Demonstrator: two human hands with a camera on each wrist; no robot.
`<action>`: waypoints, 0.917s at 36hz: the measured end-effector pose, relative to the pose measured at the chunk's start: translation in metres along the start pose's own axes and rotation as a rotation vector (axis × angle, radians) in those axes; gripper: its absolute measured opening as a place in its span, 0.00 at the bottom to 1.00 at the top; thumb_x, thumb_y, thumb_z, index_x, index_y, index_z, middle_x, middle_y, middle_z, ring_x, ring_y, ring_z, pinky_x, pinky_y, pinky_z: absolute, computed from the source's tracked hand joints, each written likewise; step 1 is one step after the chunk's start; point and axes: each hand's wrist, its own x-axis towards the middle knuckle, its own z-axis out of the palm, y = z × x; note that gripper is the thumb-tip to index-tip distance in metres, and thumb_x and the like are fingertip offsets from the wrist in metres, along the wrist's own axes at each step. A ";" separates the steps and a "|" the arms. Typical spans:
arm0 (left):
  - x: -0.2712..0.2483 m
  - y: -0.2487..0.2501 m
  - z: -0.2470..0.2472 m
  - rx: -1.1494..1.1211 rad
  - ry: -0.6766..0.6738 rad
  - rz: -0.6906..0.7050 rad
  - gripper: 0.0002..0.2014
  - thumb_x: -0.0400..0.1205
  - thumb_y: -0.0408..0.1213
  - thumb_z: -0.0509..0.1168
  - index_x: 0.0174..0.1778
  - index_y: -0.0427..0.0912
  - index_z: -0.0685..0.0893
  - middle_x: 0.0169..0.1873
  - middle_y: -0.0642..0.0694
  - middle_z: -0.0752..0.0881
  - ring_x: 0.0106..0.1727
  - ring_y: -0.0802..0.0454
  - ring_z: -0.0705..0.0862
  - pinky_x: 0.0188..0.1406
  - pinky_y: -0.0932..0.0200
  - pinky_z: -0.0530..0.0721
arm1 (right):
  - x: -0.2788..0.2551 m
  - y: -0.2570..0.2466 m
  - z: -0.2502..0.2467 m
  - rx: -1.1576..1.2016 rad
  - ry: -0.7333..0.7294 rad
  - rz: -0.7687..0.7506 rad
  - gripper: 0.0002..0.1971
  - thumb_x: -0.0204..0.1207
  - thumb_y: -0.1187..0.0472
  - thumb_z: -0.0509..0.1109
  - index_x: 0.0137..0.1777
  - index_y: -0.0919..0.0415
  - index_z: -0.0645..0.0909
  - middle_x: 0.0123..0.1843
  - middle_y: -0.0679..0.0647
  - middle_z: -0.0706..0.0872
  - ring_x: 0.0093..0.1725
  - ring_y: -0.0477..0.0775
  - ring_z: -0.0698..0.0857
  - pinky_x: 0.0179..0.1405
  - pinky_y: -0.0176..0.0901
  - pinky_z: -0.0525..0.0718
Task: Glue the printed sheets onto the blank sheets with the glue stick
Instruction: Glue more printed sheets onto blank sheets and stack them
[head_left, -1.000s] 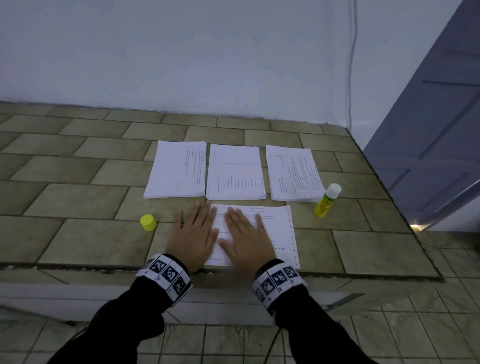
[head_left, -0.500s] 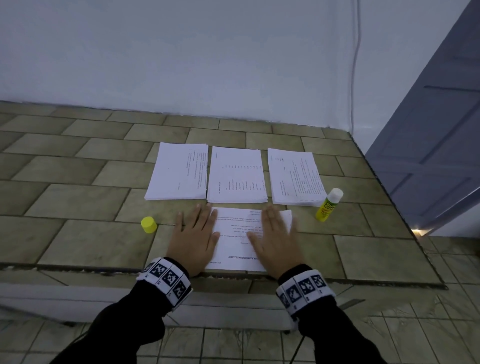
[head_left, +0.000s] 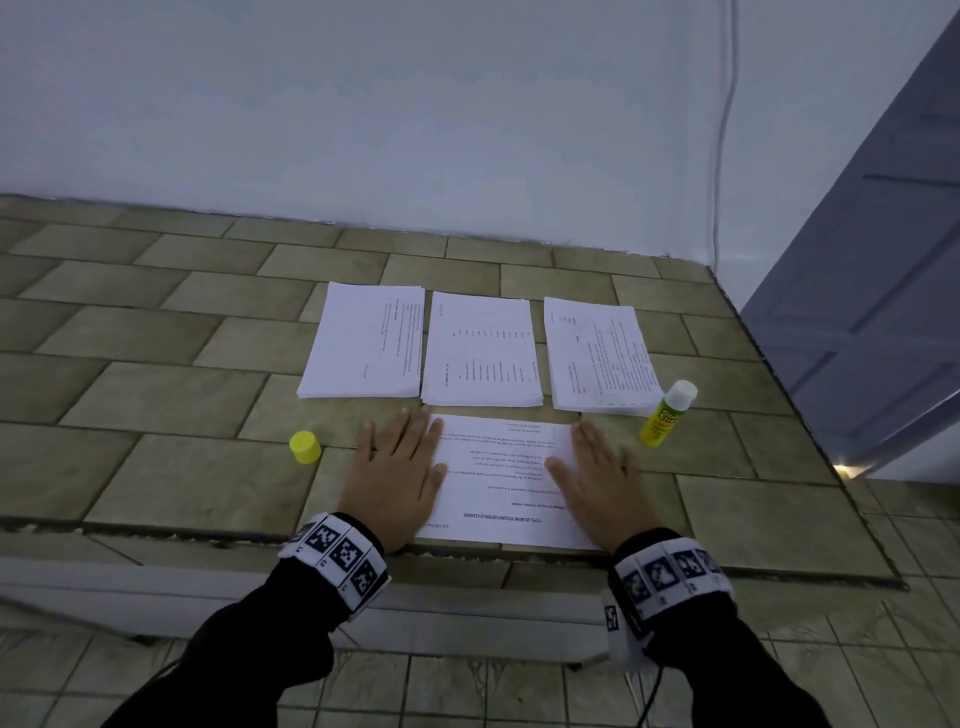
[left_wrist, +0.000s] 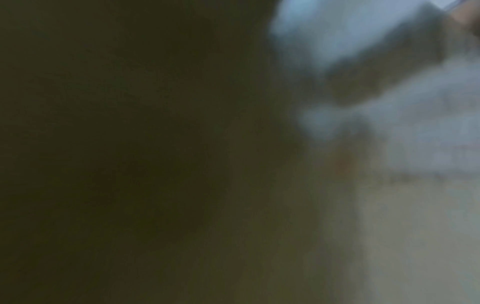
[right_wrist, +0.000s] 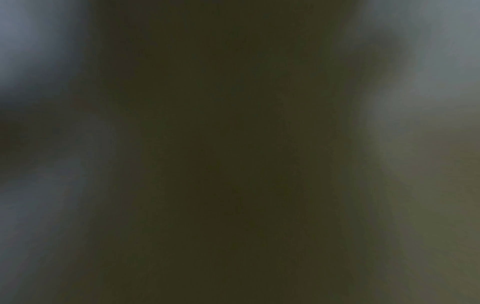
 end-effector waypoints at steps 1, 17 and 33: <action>0.000 0.000 -0.001 0.003 -0.001 -0.003 0.32 0.87 0.53 0.39 0.80 0.40 0.72 0.79 0.42 0.72 0.79 0.40 0.71 0.72 0.28 0.68 | -0.001 -0.004 -0.009 0.098 -0.021 0.002 0.38 0.85 0.37 0.43 0.86 0.61 0.41 0.88 0.53 0.41 0.86 0.48 0.42 0.84 0.51 0.39; 0.001 0.007 -0.010 -0.010 -0.113 -0.034 0.56 0.67 0.72 0.10 0.87 0.41 0.43 0.87 0.47 0.43 0.87 0.48 0.40 0.82 0.35 0.39 | 0.024 -0.034 -0.043 -0.363 -0.083 -0.084 0.22 0.82 0.56 0.60 0.72 0.65 0.66 0.70 0.61 0.75 0.69 0.61 0.75 0.67 0.53 0.76; -0.002 0.007 -0.015 -0.006 -0.161 -0.028 0.63 0.60 0.83 0.17 0.85 0.42 0.35 0.84 0.49 0.32 0.85 0.49 0.33 0.82 0.33 0.35 | 0.042 -0.031 -0.071 -0.235 -0.075 -0.072 0.11 0.82 0.70 0.53 0.59 0.62 0.74 0.56 0.61 0.81 0.52 0.59 0.81 0.47 0.45 0.78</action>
